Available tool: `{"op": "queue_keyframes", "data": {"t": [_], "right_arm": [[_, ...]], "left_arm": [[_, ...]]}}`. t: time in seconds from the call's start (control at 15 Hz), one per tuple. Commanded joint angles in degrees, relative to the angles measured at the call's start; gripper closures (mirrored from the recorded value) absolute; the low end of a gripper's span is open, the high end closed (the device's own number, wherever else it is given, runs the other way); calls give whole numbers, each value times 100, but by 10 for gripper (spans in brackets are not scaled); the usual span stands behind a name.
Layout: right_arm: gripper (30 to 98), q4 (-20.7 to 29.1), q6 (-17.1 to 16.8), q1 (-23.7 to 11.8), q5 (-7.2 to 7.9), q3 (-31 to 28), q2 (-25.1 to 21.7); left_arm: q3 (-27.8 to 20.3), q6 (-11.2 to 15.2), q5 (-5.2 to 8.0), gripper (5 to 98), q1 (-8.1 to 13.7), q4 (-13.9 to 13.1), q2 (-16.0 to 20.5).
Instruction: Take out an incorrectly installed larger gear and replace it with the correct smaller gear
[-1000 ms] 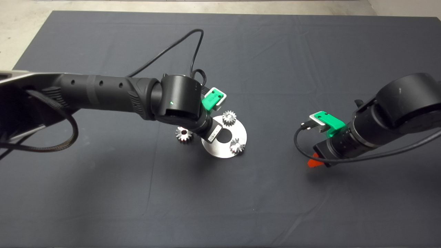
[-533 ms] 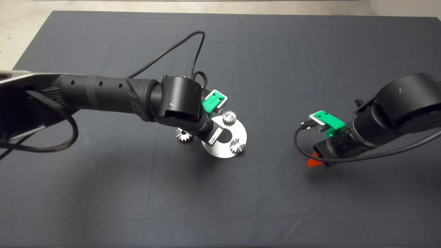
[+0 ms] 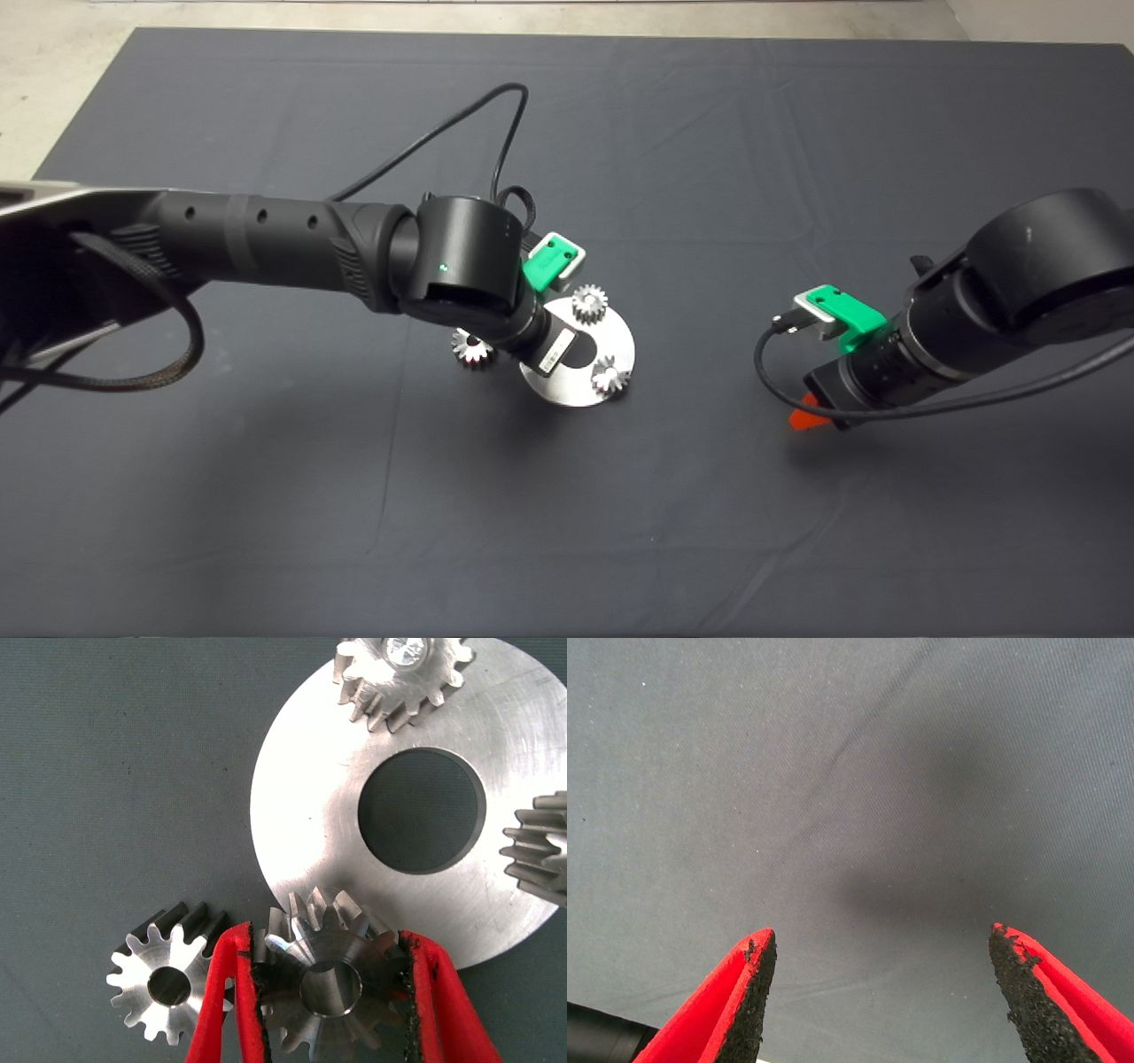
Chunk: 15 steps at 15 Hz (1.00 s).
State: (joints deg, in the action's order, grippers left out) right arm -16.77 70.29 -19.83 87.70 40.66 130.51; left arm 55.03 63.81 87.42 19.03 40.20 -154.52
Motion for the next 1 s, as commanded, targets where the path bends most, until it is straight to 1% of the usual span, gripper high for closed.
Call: {"op": "queue_keyframes", "data": {"t": [0.0, 0.07, 0.4, 0.53, 0.8, 0.93], "right_arm": [[649, -168, 20, -90, 415, -68, 6], [649, -168, 20, -87, 415, -68, 6], [649, -177, 20, -82, 413, -59, 6], [649, -177, 20, -88, 415, -39, 14], [649, -177, 20, -83, 415, -33, 6], [649, -177, 20, -88, 415, -51, 6]], "left_arm": [[313, -140, 277, 817, 119, -39, -83], [362, -140, 232, 817, 115, -43, -123], [349, -132, 232, 818, 110, -74, -136], [337, -132, 232, 818, 110, -217, -137], [270, -96, 249, 819, 110, -400, -180], [118, 6, 258, 819, 110, -478, -189]]}}
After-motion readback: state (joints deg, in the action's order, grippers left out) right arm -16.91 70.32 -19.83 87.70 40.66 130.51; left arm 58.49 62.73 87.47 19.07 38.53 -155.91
